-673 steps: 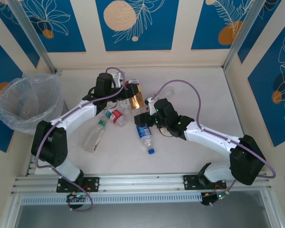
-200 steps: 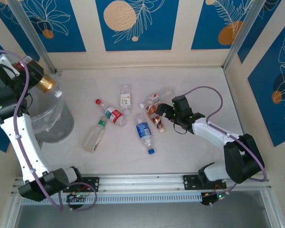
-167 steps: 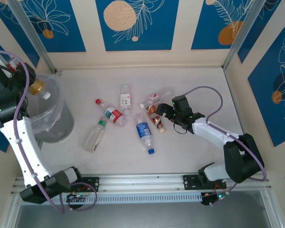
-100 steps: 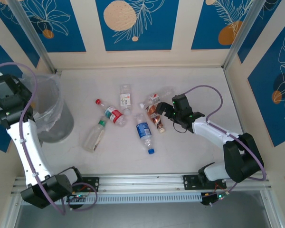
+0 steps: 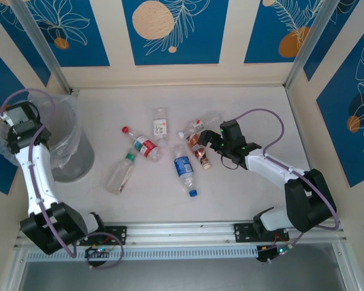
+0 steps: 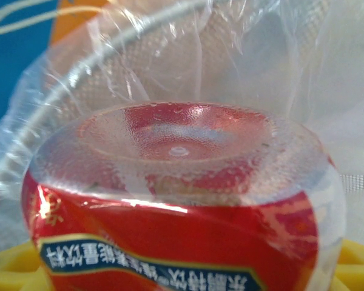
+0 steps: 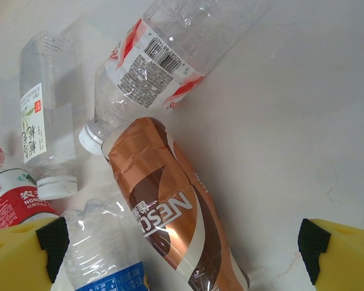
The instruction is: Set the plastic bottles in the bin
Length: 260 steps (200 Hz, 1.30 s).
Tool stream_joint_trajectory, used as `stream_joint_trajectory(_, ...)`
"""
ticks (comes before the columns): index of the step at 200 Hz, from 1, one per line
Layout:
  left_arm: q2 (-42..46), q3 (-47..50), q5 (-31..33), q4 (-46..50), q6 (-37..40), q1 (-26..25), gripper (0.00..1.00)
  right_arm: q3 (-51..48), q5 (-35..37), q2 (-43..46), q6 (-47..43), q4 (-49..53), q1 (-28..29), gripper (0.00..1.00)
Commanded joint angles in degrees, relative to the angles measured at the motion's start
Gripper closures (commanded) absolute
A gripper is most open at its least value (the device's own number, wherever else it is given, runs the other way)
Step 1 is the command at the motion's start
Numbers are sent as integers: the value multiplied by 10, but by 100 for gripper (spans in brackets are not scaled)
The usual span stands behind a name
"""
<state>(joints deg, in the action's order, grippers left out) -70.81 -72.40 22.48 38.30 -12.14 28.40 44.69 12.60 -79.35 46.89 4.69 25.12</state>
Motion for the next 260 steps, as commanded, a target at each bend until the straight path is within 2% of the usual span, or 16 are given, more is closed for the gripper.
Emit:
stream_joint_trajectory(1,-4,2,0,18,-11,6,35,10,-15,-8,-4,-8,-3,0)
stream_joint_trajectory(15,-14,3,6,24,-22,6,28,8,-15,-7,-2,-10,-2,0)
stream_joint_trajectory(66,-89,-36,-10,74,-47,6,27,0,-13,-3,2,-10,-3,0)
stream_joint_trajectory(117,-72,-25,-25,63,-53,5,24,-5,-7,3,5,-6,-3,0)
stream_joint_trajectory(148,-67,-27,-24,64,-60,3,14,-8,-3,10,4,-4,-2,0)
stream_joint_trajectory(184,-52,-22,-28,57,-60,-5,13,-4,1,13,0,6,-3,0)
stream_joint_trajectory(207,-48,-35,-36,62,-56,-14,10,1,1,12,-4,14,-3,0)
stream_joint_trajectory(229,-33,-47,-41,65,-52,-26,1,9,1,9,-15,37,-3,0)
stream_joint_trajectory(260,-2,-55,-62,59,-45,-52,1,9,7,15,-18,57,-2,0)
